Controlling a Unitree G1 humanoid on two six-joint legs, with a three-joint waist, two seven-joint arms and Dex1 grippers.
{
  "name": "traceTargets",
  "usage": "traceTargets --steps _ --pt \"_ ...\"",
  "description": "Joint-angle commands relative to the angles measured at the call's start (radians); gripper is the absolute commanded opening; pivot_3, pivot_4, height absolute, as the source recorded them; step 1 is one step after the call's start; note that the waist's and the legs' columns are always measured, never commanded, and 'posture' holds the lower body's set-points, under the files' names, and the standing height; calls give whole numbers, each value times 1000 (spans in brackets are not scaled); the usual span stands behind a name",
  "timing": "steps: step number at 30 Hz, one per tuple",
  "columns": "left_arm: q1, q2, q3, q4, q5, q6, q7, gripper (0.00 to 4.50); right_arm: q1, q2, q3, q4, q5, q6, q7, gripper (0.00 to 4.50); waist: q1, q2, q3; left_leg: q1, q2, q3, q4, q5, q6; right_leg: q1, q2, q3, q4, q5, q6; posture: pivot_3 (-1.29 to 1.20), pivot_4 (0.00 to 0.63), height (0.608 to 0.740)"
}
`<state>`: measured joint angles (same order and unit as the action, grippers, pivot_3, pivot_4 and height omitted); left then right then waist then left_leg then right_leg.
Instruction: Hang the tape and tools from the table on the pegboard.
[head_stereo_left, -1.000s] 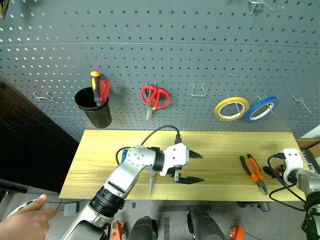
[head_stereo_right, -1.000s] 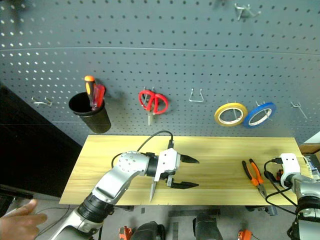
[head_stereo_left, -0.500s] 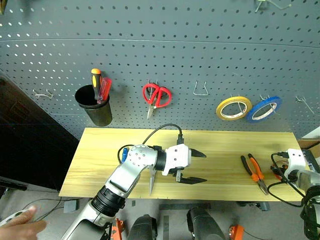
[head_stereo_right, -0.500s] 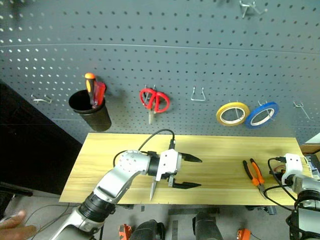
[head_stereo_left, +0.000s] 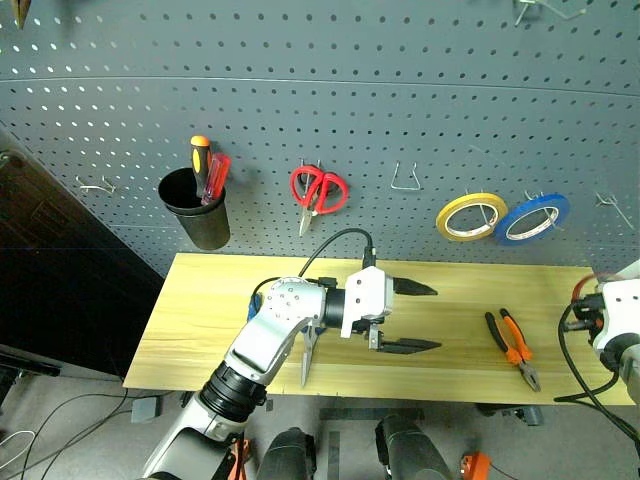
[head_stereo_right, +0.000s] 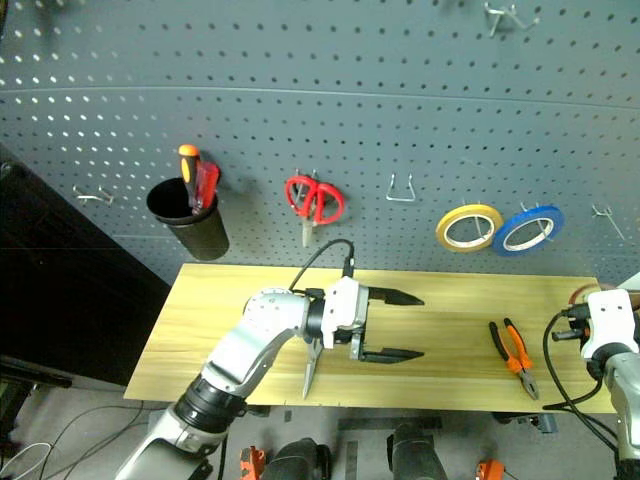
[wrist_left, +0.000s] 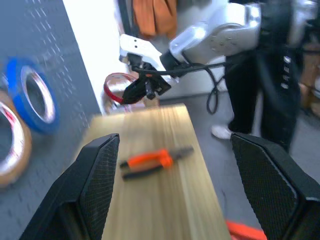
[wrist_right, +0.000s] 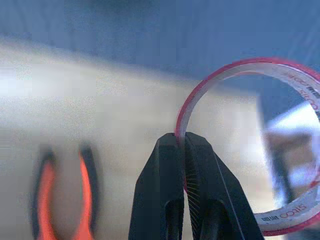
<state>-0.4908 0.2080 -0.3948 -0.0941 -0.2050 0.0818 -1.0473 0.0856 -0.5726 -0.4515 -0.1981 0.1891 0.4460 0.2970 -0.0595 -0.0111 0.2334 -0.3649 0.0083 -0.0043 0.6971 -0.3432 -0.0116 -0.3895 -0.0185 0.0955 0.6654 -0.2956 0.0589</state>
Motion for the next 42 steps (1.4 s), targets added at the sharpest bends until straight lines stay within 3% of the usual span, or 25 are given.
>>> traceTargets --steps 1,5,9,21,26,31,36,42 --pt "-19 -58 37 10 17 -62 102 3782 13 120 -17 -272 17 79 -141 14 2 0 0 0 0 -1 0 0 0 0 0 0 0 0 0 -76 213 740" --pt "-35 -98 45 28 30 -134 154 3782 -54 203 -17 -364 12 95 -217 14 1 0 0 -1 -1 0 1 0 -1 0 -1 0 0 0 0 -87 206 740" --pt "-58 -122 45 57 43 -174 187 3782 -152 153 -96 -302 41 100 -221 14 2 1 -1 0 -2 0 1 1 0 0 -1 -1 0 0 1 -93 195 740" --pt "-70 -166 16 74 44 -186 212 3782 -410 -49 -221 281 171 -22 -30 14 -5 3 -2 0 -2 4 1 1 1 -1 -1 0 0 0 1 -89 181 740" --pt "-72 -185 19 72 41 -164 226 3782 -511 -74 -216 451 263 9 66 14 -15 5 -3 0 -2 5 0 1 1 -1 0 1 0 1 1 -88 180 740" --pt "-63 -180 17 68 46 -156 231 3782 -542 -72 -200 526 279 15 59 14 -23 5 -4 0 -2 5 1 1 1 -1 -1 1 0 1 1 -86 181 740" --pt "-59 -148 30 85 62 -155 234 3782 -425 -57 -151 421 204 25 -18 1525 -19 6 -4 -1 -2 3 1 1 1 -1 -1 1 0 1 1 -81 181 740" --pt "-42 -8 34 140 98 -170 170 3782 -104 17 -48 46 168 203 -86 3610 -20 11 -8 -2 -1 3 0 1 1 -2 -1 1 1 1 1 -82 189 740"
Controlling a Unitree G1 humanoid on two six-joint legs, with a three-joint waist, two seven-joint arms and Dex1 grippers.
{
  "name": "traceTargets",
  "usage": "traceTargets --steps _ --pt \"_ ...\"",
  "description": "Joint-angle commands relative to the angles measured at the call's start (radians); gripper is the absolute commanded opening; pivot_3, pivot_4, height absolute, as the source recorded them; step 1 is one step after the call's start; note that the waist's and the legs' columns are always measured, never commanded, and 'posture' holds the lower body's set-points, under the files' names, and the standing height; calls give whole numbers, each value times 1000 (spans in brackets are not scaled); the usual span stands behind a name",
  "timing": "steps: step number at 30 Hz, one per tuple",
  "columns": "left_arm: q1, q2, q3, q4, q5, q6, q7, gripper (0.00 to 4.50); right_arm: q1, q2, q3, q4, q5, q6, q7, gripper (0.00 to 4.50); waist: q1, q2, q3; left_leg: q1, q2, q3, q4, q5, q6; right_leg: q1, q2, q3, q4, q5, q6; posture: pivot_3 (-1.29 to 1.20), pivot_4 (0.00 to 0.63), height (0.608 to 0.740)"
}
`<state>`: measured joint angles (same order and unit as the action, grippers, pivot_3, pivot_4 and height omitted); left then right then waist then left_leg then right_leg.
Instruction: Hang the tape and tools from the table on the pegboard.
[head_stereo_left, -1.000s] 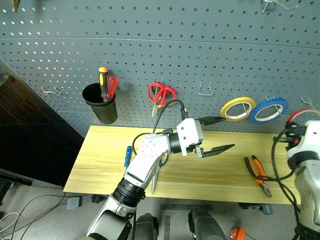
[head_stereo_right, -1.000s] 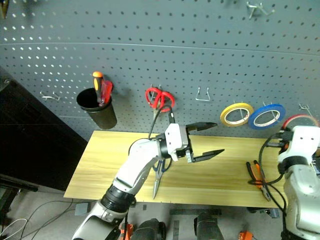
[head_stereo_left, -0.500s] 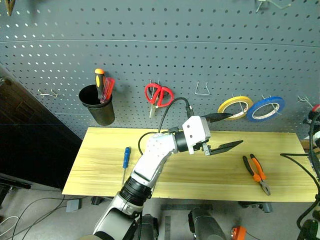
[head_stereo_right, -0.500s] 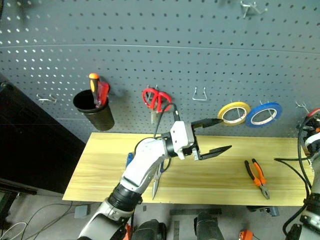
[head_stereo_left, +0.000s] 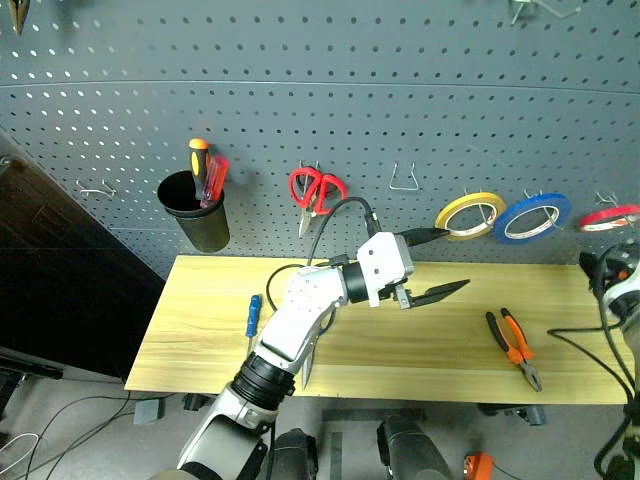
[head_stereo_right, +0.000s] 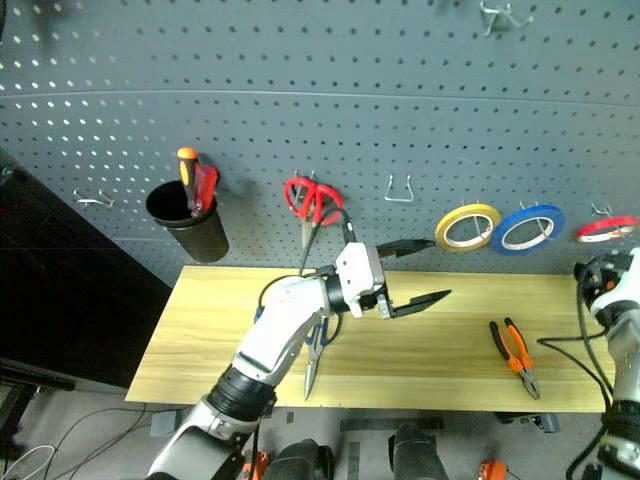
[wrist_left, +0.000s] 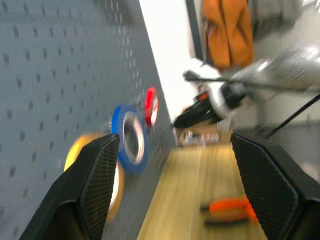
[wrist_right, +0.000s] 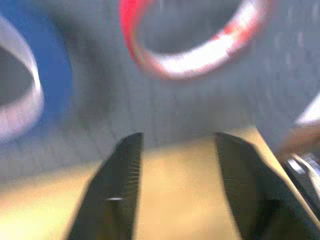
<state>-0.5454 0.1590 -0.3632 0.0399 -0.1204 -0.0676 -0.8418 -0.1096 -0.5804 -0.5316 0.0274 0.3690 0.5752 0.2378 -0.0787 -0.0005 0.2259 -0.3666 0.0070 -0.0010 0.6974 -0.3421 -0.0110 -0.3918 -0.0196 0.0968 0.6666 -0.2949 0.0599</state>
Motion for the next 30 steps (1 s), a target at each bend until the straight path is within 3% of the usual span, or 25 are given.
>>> traceTargets --steps 1,3,8,19,30 --pt "18 65 0 13 17 -34 -53 3782 135 44 45 -235 -11 111 -43 3896 -2 0 0 0 0 0 0 0 0 0 0 0 0 0 0 -85 190 740" --pt "31 114 1 25 20 -55 -89 3782 205 78 92 -323 -22 193 -79 4448 -6 0 -1 1 0 1 1 0 0 0 0 0 2 0 0 -91 193 740" --pt "48 191 4 42 3 -43 -162 3782 259 140 163 -395 -19 313 -100 4448 -8 0 -1 3 0 1 2 1 -2 -2 0 0 8 0 0 -99 204 740" --pt "85 179 -28 3 25 -47 -183 3782 100 35 315 -19 -152 224 -3 4448 -6 -1 -1 1 -2 1 2 2 -2 -3 0 0 9 0 0 -79 206 740" --pt "102 180 -32 -22 26 -32 -178 3782 -56 -13 390 266 -202 110 142 4448 -6 -2 -1 2 -2 1 2 0 2 -4 0 0 9 0 0 -65 207 740"
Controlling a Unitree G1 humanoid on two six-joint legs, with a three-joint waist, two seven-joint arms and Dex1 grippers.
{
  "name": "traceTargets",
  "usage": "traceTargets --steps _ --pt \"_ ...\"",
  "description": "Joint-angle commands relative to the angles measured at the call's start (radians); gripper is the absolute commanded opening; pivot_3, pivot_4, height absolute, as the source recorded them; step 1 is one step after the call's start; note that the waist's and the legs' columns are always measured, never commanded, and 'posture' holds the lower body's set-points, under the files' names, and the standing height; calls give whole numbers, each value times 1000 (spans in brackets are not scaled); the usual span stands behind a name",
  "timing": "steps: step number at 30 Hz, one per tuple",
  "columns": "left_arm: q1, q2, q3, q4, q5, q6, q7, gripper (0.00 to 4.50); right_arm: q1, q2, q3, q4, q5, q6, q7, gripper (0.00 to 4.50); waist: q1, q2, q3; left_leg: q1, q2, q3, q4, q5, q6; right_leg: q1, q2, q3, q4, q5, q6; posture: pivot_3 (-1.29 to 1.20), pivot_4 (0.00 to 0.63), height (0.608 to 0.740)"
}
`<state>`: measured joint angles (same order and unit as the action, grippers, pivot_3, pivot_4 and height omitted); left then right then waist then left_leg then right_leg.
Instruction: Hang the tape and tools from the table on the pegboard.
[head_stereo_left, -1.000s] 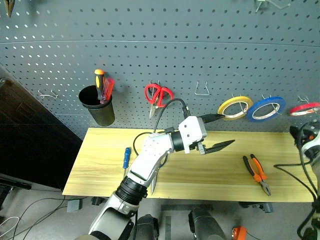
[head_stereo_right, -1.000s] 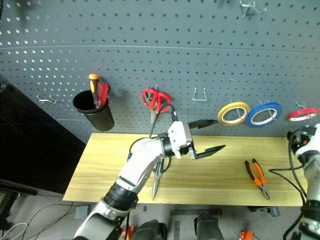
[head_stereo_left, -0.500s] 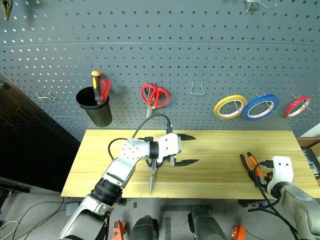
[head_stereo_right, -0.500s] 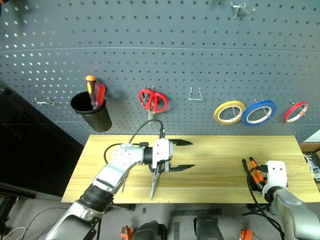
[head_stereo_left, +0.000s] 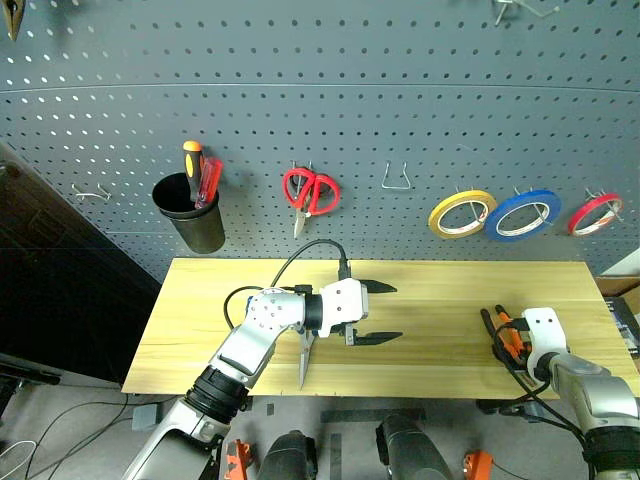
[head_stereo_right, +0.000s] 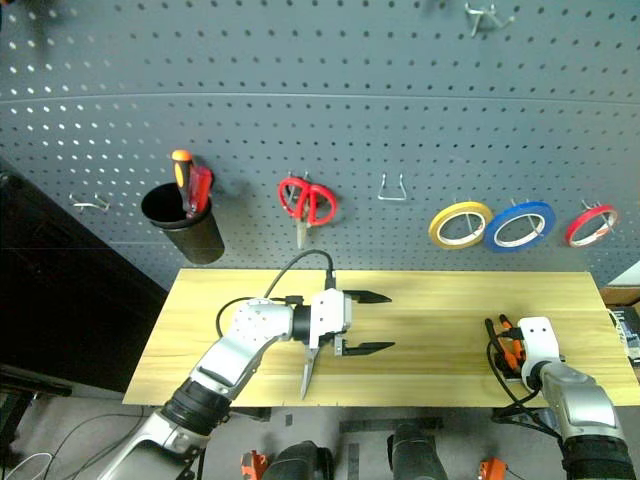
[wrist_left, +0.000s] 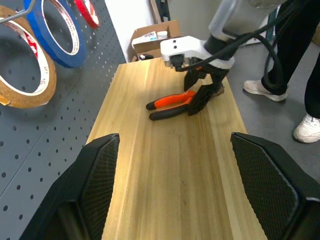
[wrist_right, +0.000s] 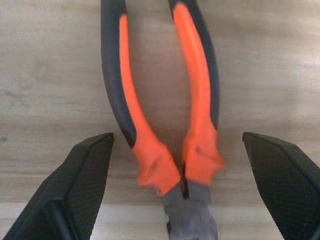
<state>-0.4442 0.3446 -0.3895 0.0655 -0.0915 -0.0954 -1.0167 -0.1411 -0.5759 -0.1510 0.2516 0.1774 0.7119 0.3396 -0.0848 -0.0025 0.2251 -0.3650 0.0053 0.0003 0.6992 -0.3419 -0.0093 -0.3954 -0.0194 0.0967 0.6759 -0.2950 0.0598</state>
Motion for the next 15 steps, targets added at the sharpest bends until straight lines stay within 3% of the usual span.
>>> traceTargets --steps 1,5,9,11,15 --pt "1 -5 -6 -48 -3 -3 -3 3782 -47 -20 8 73 -6 -13 52 4448 -1 0 0 0 0 0 0 0 0 0 0 0 0 0 0 -65 207 740" --pt "1 -3 -4 -46 -2 -4 -3 3782 -93 -35 13 149 -2 25 93 4448 0 -1 -1 0 0 0 0 0 0 0 0 0 1 0 0 -63 206 740" --pt "4 -1 -4 -44 -3 -5 -4 3782 -128 -35 -23 221 33 81 127 3590 1 -6 -3 0 0 0 0 0 0 0 0 0 1 0 0 -65 204 740" --pt "6 0 -2 -42 -4 -5 -3 3782 -131 -38 -21 244 30 89 143 2911 1 -8 -5 0 0 -1 0 0 0 0 0 -1 1 0 0 -65 201 740" --pt "14 4 10 -40 -6 -3 7 3782 -108 -40 20 195 2 70 153 2829 2 -11 -7 0 1 -1 0 0 0 0 0 -1 1 0 0 -65 201 740"
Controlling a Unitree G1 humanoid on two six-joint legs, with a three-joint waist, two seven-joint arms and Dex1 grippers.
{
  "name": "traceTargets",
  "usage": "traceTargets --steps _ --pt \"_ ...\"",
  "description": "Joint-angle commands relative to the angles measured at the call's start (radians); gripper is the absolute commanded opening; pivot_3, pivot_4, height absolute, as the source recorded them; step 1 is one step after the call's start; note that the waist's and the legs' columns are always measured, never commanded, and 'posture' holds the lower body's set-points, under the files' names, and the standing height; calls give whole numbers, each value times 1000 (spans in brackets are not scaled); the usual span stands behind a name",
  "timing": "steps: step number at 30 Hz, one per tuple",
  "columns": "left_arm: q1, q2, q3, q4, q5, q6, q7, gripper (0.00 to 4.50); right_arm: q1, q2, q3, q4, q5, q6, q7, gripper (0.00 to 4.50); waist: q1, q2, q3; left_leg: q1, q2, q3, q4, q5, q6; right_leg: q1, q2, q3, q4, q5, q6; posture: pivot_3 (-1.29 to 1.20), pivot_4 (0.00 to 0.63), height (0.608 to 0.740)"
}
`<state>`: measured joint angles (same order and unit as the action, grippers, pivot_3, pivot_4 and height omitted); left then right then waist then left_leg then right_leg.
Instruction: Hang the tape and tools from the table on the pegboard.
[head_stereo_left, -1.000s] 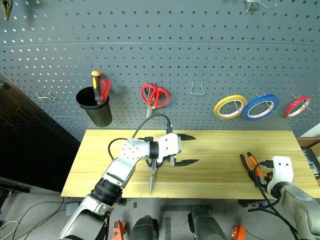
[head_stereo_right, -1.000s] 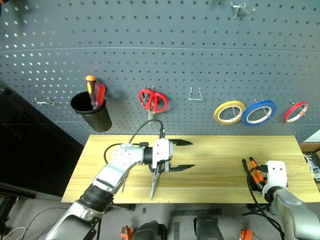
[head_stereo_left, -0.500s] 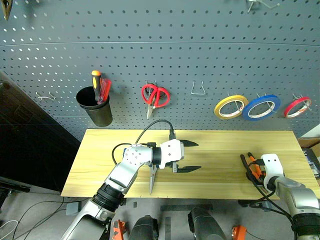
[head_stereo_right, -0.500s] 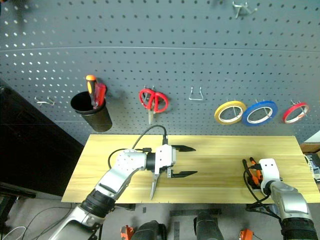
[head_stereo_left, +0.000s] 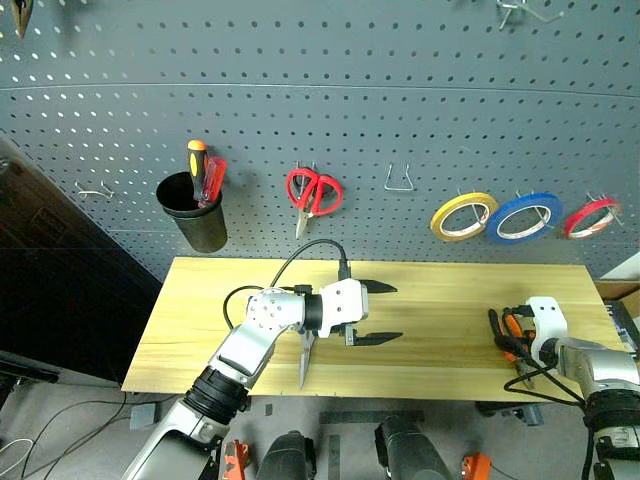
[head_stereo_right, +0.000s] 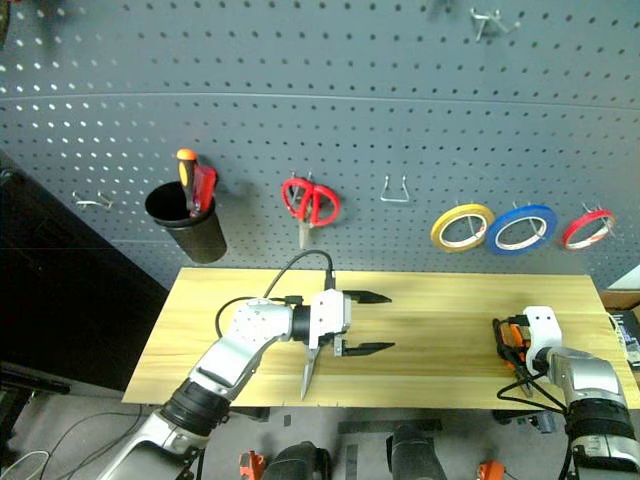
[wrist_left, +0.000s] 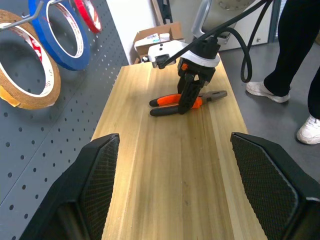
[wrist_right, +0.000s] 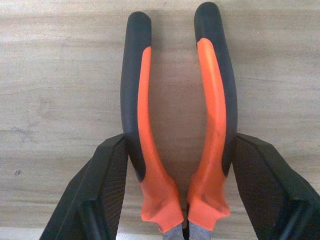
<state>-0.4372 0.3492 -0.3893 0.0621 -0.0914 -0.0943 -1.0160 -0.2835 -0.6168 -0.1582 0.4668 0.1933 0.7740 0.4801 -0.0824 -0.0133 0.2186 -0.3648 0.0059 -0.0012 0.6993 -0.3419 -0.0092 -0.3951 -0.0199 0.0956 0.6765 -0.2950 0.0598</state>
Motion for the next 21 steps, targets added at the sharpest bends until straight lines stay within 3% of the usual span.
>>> traceTargets --steps 1,6,11,16,21 --pt "9 -1 15 -36 -7 -4 12 3782 38 3 28 -36 -17 5 10 2829 0 -1 -1 0 0 0 0 0 0 0 0 0 0 0 0 -65 201 740" --pt "47 -1 92 -45 -52 7 67 3782 75 42 -29 -296 -13 -18 -90 2829 -3 -1 -1 -1 0 0 0 0 0 -2 0 0 1 0 0 -62 200 740" --pt "119 3 183 -110 -139 62 103 3782 155 159 -80 -734 31 42 -202 2829 -4 0 -2 -10 1 2 0 3 -5 -14 0 0 5 0 0 -56 203 740" --pt "214 -16 298 -183 -164 103 248 3782 197 306 77 -1123 -28 54 -344 2828 -1 1 -3 -17 2 -4 0 3 -6 -19 0 -4 5 0 0 -47 208 740" --pt "268 -20 364 -211 -178 105 315 3782 70 438 235 -1262 -130 8 -481 2828 2 0 -3 -20 1 -4 1 3 -6 -23 -2 -4 4 0 0 -32 203 740"
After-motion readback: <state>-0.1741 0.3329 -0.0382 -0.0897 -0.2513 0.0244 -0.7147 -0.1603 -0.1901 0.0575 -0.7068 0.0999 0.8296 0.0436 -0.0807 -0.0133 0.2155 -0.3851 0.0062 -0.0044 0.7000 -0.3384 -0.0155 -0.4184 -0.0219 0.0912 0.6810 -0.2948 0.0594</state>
